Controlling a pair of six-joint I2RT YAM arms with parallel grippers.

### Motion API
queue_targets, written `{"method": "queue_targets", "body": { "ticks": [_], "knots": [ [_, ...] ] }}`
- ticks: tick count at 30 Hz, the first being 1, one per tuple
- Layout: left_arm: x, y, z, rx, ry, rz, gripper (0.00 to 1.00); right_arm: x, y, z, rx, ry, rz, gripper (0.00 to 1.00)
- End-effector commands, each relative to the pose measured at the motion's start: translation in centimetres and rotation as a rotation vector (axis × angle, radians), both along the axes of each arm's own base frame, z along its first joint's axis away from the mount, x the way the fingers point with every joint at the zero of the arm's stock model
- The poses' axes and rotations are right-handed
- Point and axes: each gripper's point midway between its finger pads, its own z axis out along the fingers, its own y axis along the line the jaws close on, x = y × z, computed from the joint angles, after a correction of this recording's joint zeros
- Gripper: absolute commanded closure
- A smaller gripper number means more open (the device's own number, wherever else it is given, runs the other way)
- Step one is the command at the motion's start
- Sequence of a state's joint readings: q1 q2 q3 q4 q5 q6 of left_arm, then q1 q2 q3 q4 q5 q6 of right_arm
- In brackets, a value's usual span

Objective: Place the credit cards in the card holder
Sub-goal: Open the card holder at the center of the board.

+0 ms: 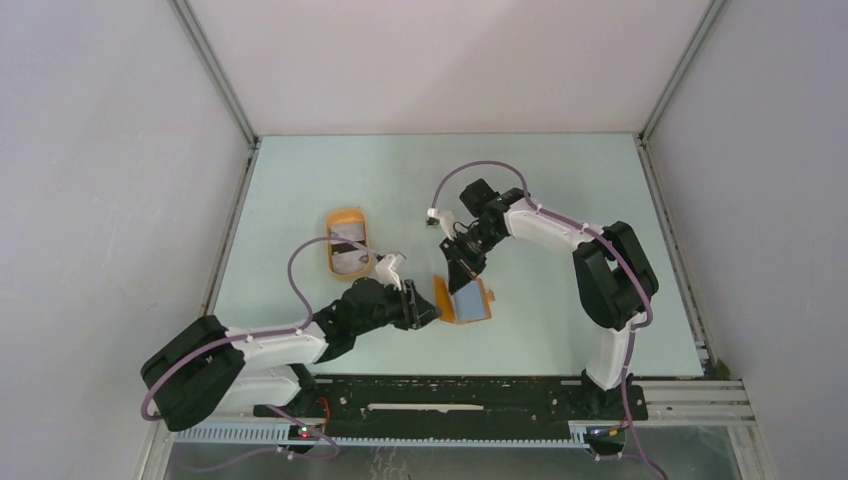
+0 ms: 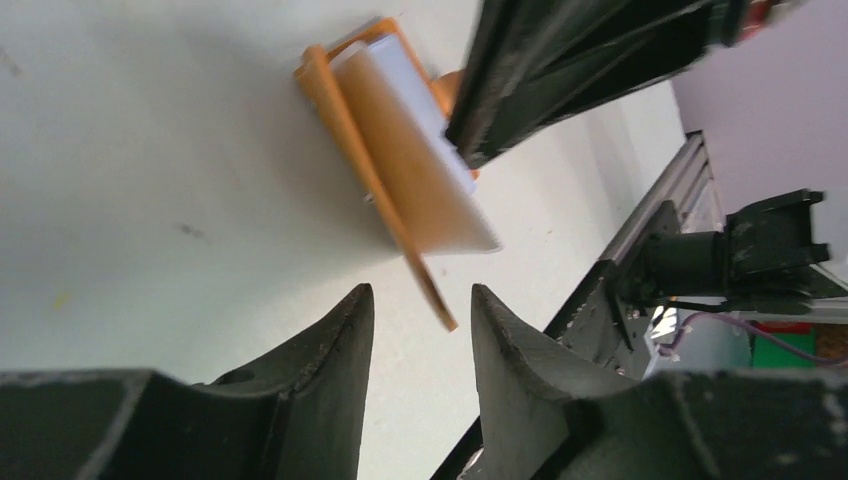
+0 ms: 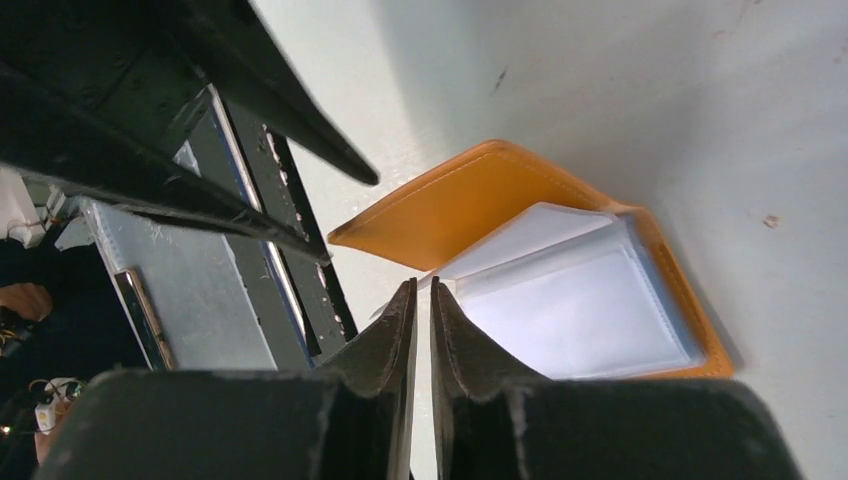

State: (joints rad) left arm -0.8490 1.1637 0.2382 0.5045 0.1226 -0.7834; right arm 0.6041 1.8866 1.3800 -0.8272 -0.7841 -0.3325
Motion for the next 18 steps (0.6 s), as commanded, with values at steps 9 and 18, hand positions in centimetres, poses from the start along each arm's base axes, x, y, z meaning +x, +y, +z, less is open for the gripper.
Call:
{"method": "queue_targets", "body": {
  "ticks": [9, 18],
  "knots": [
    [2.0, 0.7, 6.1, -0.058, -0.221, 0.06, 0.54, 0.5, -0.2, 0.5, 0.016, 0.005, 0.001, 0.83],
    [2.8, 3.6, 8.5, -0.001, -0.343, 0.145, 0.42, -0.8, 2.1, -0.7, 0.053, 0.112, 0.007, 0.82]
  ]
}}
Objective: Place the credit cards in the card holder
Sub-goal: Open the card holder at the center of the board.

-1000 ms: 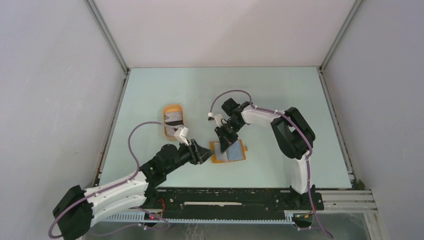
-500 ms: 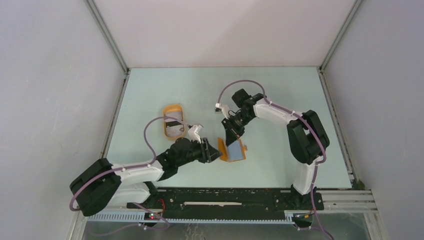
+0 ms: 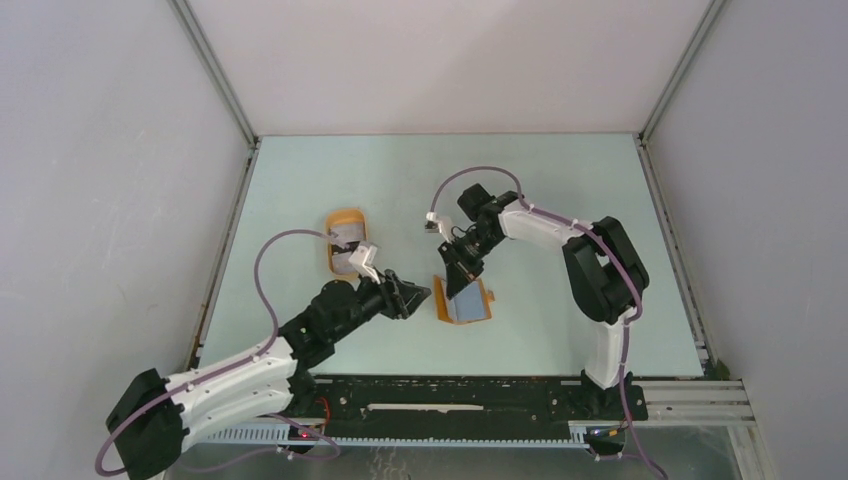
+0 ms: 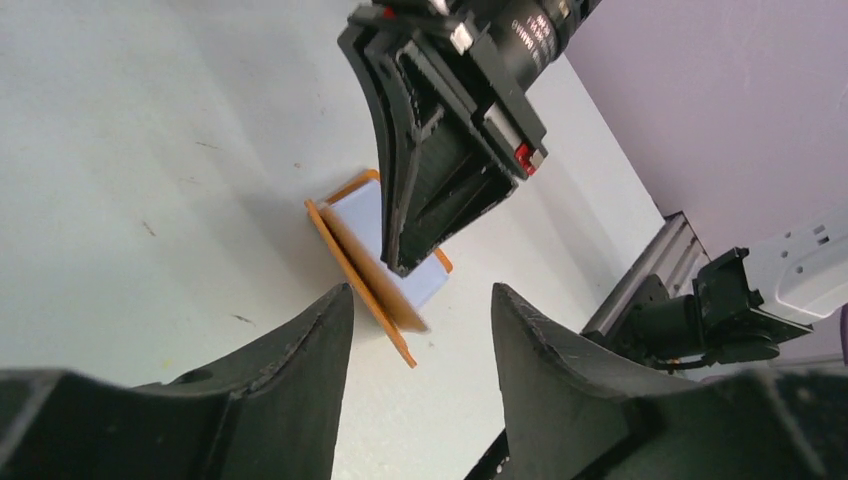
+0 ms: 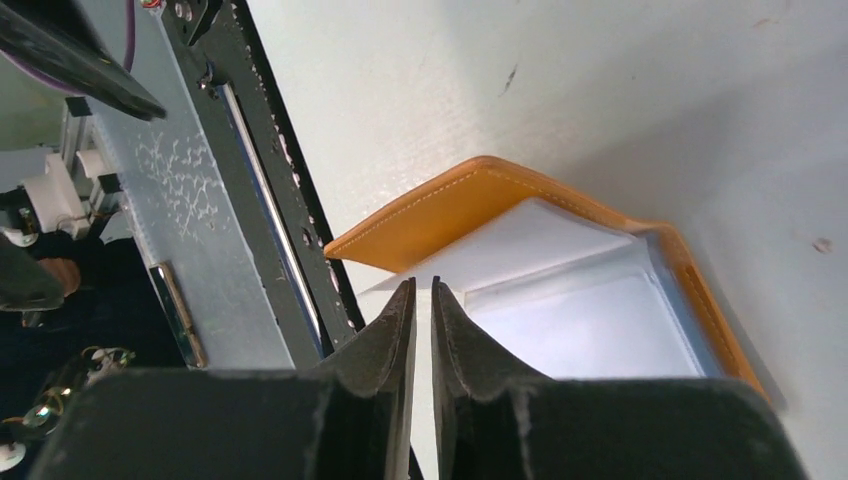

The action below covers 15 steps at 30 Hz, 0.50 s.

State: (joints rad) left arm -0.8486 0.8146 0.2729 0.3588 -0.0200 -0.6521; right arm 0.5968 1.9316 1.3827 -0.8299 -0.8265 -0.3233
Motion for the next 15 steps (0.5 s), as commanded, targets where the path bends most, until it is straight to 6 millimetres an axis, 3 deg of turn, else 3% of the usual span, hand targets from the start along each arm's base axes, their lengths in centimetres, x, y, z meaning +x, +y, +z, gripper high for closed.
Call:
{"method": "queue_targets", "body": {
  "ticks": [1, 4, 8, 15],
  "knots": [
    [0.8, 1.8, 0.2, 0.068, -0.053, 0.065, 0.4, -0.6, 2.2, 0.1, 0.05, 0.057, 0.015, 0.82],
    [1.0, 2.7, 0.2, 0.075, -0.058, 0.101, 0.31, -1.2, 2.9, -0.2, 0.058, 0.096, 0.031, 0.82],
    [1.9, 4.9, 0.1, 0.096, -0.07, 0.187, 0.03, -1.1, 2.9, 0.4, 0.071, 0.087, 0.049, 0.82],
    [4.7, 9.6, -0.3, 0.161, -0.047, 0.371, 0.0, -0.1, 2.2, 0.5, 0.045, 0.01, 0.042, 0.78]
  ]
}}
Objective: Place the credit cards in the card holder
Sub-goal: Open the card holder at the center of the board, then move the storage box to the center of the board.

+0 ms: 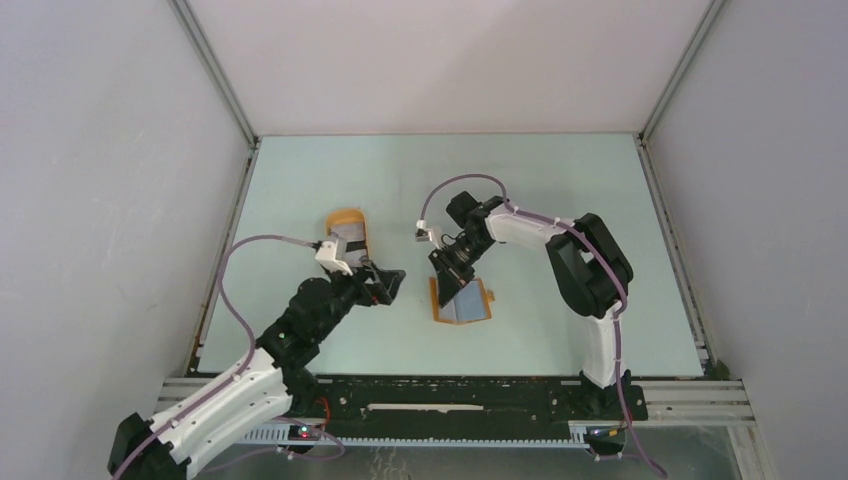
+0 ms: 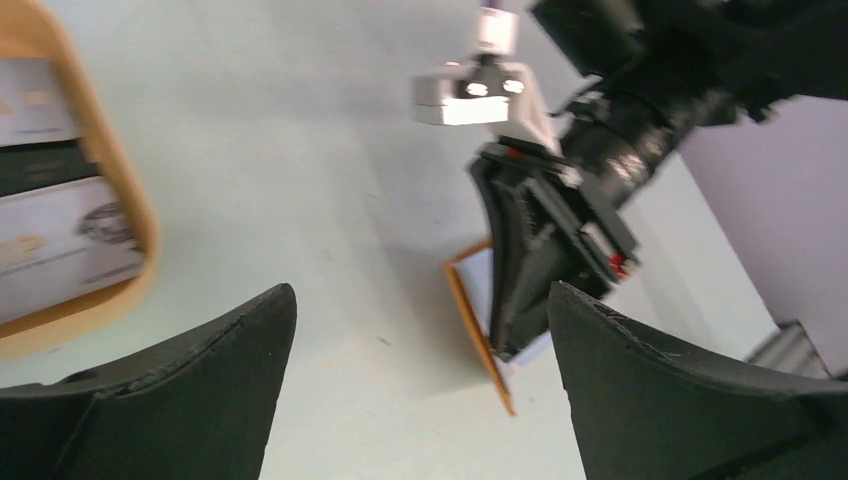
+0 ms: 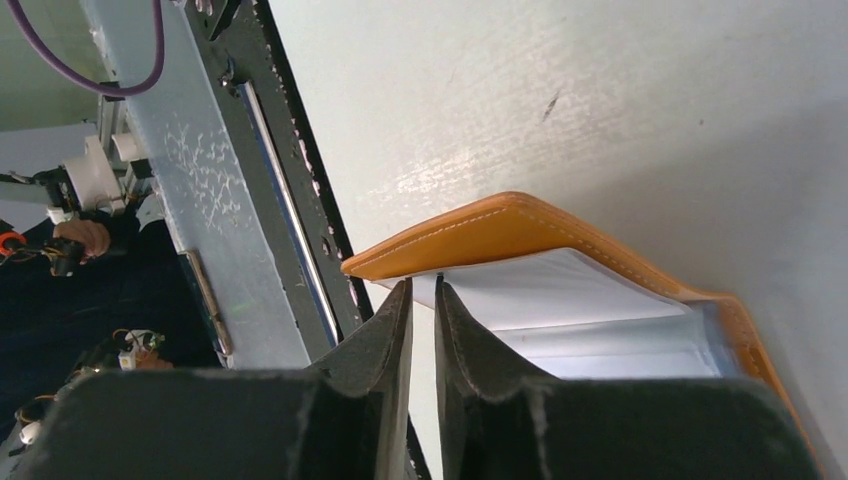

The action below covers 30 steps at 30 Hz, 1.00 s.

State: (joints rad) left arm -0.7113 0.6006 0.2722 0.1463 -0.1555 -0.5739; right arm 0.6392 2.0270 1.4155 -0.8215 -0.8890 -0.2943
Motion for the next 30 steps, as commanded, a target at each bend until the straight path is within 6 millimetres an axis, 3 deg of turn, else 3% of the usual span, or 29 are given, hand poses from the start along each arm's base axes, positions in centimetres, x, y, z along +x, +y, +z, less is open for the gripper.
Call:
{"method": "queue_targets", "body": {
  "ticks": [1, 6, 10, 18, 23, 30],
  "knots": [
    [2.2, 3.6, -1.0, 0.065, 0.039, 0.151, 0.0, 1.3, 0.2, 2.0, 0.033, -0.094, 0.007, 0.78],
    [4.4, 4.4, -0.5, -0.095, 0.087, 0.234, 0.0, 1.7, 0.0, 2.3, 0.026, -0.137, 0.008, 0.78],
    [6.1, 5.1, -0.6, -0.1, 0.122, 0.299, 0.01, 2.0, -0.2, 2.8, 0.023, -0.179, 0.01, 0.76],
    [9.0, 8.2, -2.4, 0.108, 0.235, 0.444, 0.07, 2.3, -0.3, 3.3, 0.023, -0.208, 0.011, 0.74],
    [10.6, 8.0, -2.2, 0.243, 0.221, 0.38, 0.13, 2.8, -0.6, 3.5, 0.018, -0.215, -0.004, 0.74],
    [12.7, 8.1, -3.9, 0.367, 0.252, 0.318, 0.26, 3.0, -0.9, 3.9, 0.029, -0.222, -0.009, 0.74]
  ]
}}
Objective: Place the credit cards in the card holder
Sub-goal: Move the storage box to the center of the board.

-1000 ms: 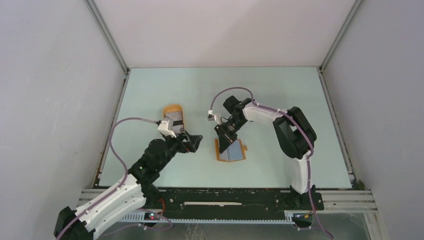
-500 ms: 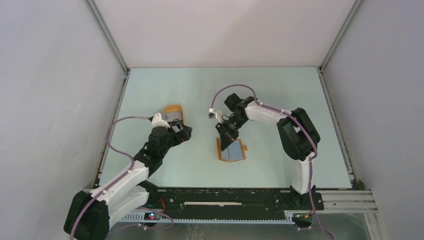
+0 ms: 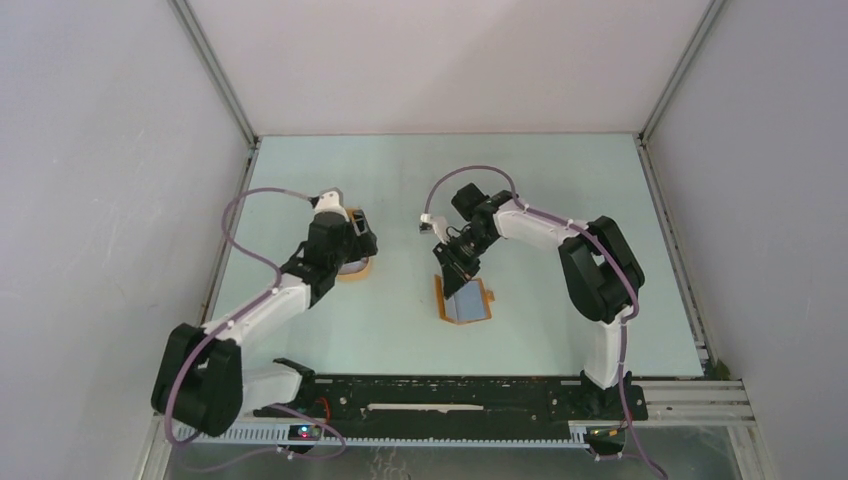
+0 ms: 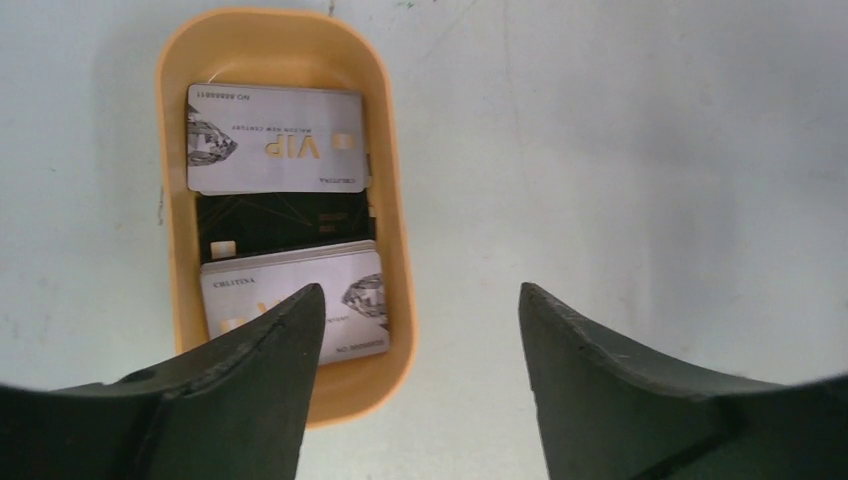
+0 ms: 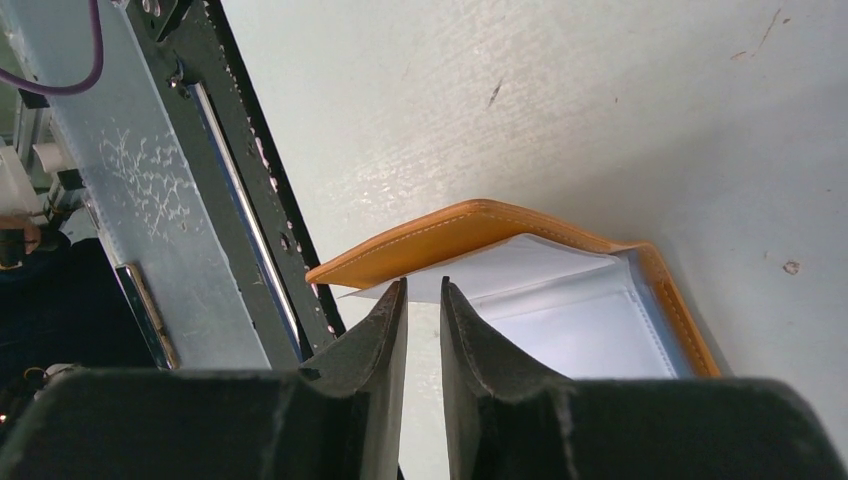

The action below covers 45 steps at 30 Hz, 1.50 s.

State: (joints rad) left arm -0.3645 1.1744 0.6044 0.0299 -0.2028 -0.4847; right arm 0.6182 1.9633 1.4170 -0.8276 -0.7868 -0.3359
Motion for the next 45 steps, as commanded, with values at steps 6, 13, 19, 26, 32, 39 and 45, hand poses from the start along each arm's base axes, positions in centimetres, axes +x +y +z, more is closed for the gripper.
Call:
{"method": "queue_targets", "body": {
  "ticks": [6, 13, 19, 26, 32, 39, 45],
  "knots": [
    [3.9, -0.2, -1.4, 0.14, 0.106, -0.078, 0.39, 1.1, 0.3, 3.3, 0.067, -0.088, 0.007, 0.74],
    [5.6, -0.3, -4.3, 0.197, 0.208, -0.084, 0.52, 1.3, 0.0, 3.6, 0.076, -0.087, 0.001, 0.74],
    [5.9, -0.4, -5.7, 0.218, 0.248, -0.098, 0.6, 1.5, -0.3, 3.9, 0.087, -0.085, -0.006, 0.74],
    [5.0, -1.3, -6.0, 0.201, 0.262, -0.175, 0.79, 1.7, -0.5, 4.6, 0.103, -0.094, -0.012, 0.74],
    [3.2, -2.4, -6.1, 0.22, 0.257, -0.287, 0.93, 1.8, -0.7, 5.2, 0.119, -0.095, -0.018, 0.74],
    [-0.5, -5.5, -5.8, 0.224, 0.218, -0.475, 0.96, 2.2, -1.2, 5.9, 0.135, -0.104, -0.032, 0.74],
    [-5.1, -8.9, -6.7, 0.194, 0.249, -0.628, 0.94, 2.8, -1.9, 6.5, 0.151, -0.108, -0.059, 0.74]
  ]
}}
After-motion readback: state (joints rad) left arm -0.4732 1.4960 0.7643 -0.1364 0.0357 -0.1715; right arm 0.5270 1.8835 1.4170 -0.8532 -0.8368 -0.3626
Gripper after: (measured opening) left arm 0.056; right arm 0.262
